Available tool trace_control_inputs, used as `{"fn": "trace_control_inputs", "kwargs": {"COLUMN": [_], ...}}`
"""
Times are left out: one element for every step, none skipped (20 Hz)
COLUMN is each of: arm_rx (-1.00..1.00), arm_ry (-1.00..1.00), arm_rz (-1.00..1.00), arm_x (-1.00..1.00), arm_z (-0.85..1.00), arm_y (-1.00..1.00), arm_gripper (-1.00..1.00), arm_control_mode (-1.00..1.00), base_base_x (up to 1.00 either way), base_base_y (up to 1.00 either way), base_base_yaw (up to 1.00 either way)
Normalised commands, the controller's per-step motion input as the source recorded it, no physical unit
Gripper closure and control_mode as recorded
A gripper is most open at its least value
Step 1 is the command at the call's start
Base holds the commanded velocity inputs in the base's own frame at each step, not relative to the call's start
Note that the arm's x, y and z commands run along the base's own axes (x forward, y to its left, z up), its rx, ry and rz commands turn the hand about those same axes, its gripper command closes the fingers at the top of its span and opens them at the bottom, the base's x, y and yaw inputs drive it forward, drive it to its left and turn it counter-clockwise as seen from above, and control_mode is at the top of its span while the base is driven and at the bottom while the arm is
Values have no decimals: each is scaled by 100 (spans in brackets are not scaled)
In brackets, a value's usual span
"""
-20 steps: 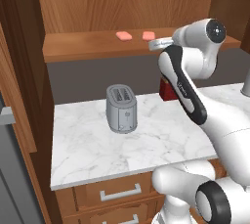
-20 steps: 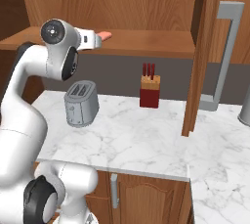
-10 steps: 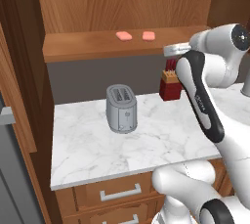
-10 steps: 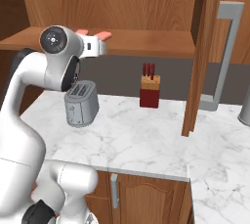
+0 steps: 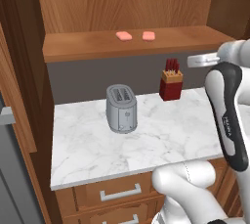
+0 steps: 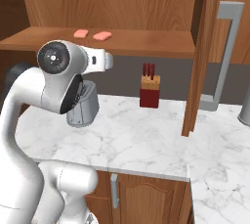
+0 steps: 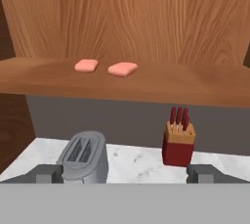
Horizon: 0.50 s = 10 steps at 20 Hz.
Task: Pick up the bar soap and bar soap from the sink, and place them back in the cabinet, and close the cabinet doors.
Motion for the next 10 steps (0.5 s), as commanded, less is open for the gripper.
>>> {"fn": "trace_control_inputs", "kwargs": {"arm_rx": [0, 0, 0, 0, 0, 0, 0, 0, 0, 0], "arm_ry": [0, 0, 0, 0, -1, -5, -8, -9, -11, -11], "arm_rz": [0, 0, 0, 0, 0, 0, 0, 0, 0, 0], "arm_x": [-74, -75, -72, -71, -69, -62, -59, -56, -51, -50], "arm_z": [0, 0, 0, 0, 0, 0, 0, 0, 0, 0], "arm_y": [-38, -38, -36, -33, -29, -26, -26, -26, -25, -25], "arm_gripper": [-100, -100, -100, -100, -100, -100, -100, -100, -100, -100], "arm_control_mode": [-100, -100, -100, -100, -100, -100, -100, -100, -100, -100], "base_base_x": [0, 0, 0, 0, 0, 0, 0, 0, 0, 0], "base_base_y": [0, 0, 0, 0, 0, 0, 0, 0, 0, 0], "base_base_yaw": [0, 0, 0, 0, 0, 0, 0, 0, 0, 0]}}
